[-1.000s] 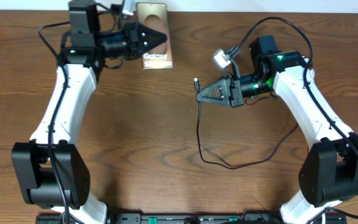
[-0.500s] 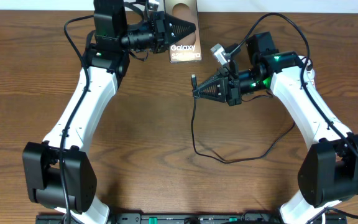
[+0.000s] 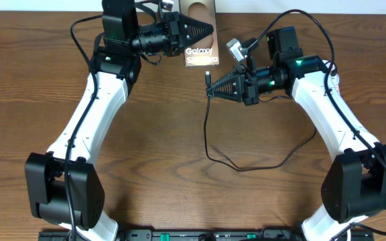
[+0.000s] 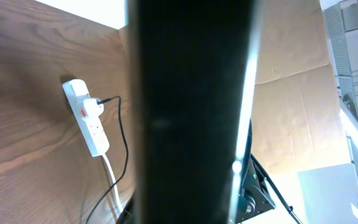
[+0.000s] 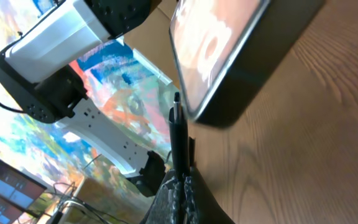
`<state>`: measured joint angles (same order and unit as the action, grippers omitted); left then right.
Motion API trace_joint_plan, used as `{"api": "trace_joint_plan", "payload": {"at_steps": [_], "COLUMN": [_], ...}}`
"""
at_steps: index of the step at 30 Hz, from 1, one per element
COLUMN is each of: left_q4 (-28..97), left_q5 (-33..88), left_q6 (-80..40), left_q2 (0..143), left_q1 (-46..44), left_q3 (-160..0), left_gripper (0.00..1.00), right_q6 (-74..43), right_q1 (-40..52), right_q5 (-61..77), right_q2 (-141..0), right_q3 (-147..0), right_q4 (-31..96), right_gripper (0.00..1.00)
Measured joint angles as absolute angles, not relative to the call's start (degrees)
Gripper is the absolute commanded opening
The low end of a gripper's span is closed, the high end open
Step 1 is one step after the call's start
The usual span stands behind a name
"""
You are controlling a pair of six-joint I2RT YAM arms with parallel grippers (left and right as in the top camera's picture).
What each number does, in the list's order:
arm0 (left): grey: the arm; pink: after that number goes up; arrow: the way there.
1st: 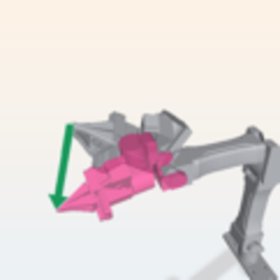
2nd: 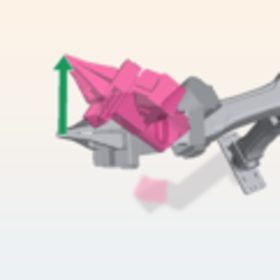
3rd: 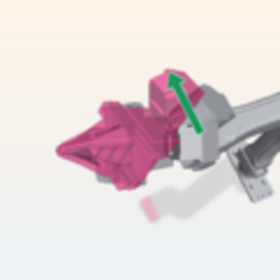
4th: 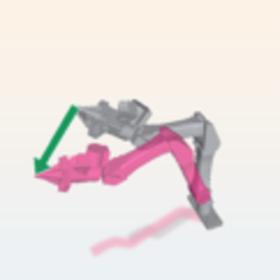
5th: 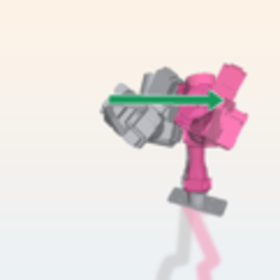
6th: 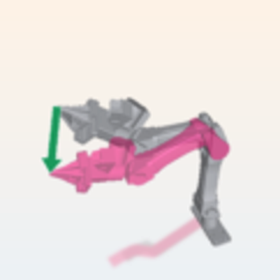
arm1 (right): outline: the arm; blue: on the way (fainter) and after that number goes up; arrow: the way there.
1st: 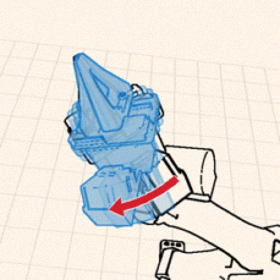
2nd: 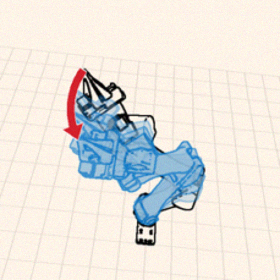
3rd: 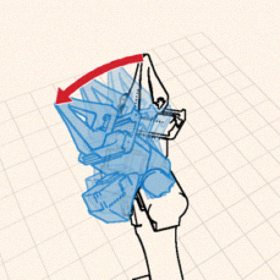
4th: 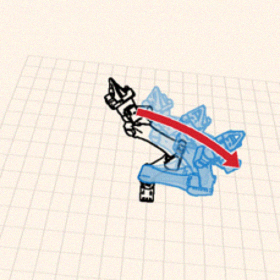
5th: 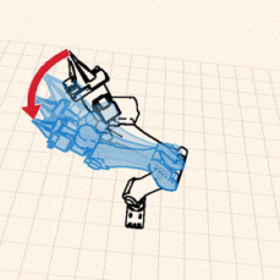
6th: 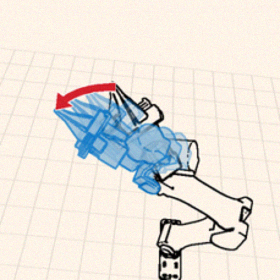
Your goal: Plug charger to phone and switch on socket
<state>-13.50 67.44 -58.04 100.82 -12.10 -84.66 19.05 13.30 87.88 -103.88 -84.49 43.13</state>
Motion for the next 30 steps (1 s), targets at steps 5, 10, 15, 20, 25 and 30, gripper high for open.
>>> {"api": "trace_joint_plan", "payload": {"at_steps": [5, 10, 15, 20, 25, 30], "left_q4": [-13.5, -13.5, -14.0, -17.9, -18.2, -18.2], "left_q5": [67.4, 67.4, 67.4, 67.4, 67.5, 67.7], "left_q6": [-56.8, -55.9, -55.4, -55.4, -55.4, -54.1], "left_q2": [100.8, 100.8, 100.8, 100.8, 100.8, 100.8], "left_q1": [-13.2, -13.6, -13.6, -13.6, -13.6, -13.6], "left_q3": [-84.7, -84.7, -84.7, -84.7, -84.7, -84.7], "left_gripper": [0.07, 0.07, 0.07, 0.07, 0.07, 0.07], "right_q6": [16.0, 15.1, 14.7, 13.5, 12.9, 12.7], "right_q1": [13.3, 13.4, 13.4, 13.4, 13.3, 13.3], "right_q5": [87.9, 87.9, 87.9, 87.9, 87.9, 87.9], "right_q2": [-103.9, -103.9, -103.9, -103.9, -103.9, -103.9], "right_q3": [-84.5, -84.5, -84.5, -84.5, -84.5, -84.5], "right_q4": [40.7, 40.6, 40.6, 40.5, 40.4, 39.8], "right_gripper": [0.01, 0.01, 0.01, 0.01, 0.01, 0.01]}}
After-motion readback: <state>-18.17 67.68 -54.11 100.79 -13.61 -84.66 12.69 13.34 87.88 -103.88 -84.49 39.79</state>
